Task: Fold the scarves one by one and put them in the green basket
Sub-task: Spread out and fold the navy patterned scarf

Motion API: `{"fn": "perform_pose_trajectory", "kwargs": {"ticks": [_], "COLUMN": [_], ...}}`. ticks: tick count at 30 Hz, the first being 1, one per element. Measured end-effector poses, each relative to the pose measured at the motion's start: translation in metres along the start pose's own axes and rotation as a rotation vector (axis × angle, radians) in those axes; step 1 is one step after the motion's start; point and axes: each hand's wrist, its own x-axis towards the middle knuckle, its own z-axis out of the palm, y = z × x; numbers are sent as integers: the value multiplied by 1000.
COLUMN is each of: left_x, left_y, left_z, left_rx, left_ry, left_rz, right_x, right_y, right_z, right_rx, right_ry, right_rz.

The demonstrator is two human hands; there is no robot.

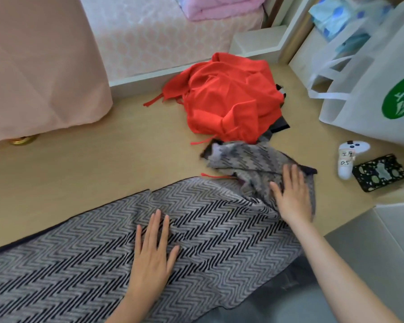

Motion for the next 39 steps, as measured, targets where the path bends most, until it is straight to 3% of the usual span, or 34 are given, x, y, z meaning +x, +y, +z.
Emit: {"fn": "perform_pose_trajectory", "kwargs": {"ticks": [7, 9, 11, 14, 16, 21, 24, 27, 30, 33, 39], "left_x": [5, 9, 14, 26, 35, 51, 58, 62, 59, 53, 53], "left_y": [9, 14, 19, 25, 27, 32, 36, 41, 45, 40, 39], "left_z": [0, -2, -4, -6, -6, -6, -6, -9, -6, 0, 2], "left_rx": [-14, -28, -30, -22, -23, 7, 7, 3, -3, 9, 10], "left_ry": [-37, -31, -27, -39, -41, -18, -4, 22, 18, -9, 2], "left_rz": [-16, -28, -24, -10, -27, -33, -50, -24, 56, 97, 108], "right_x": [-1, -14, -37, -63, -63, -22, -14, -46, -91, -122, -108], "right_y": [34, 14, -21, -70, -83, -85, -91, -82, -52, -13, 29], "right_z": [-20, -28, -27, -2, 21, 30, 18, 8, 15, 34, 28], "right_rx": [158, 236, 299, 270, 96, -61, 7, 37, 161, 78, -32], "right_ry": [93, 275, 382, 154, 17, -2, -29, 54, 95, 15, -106], "right_rz": [379, 283, -2, -378, -500, -488, -526, -631, -530, -422, -482]}}
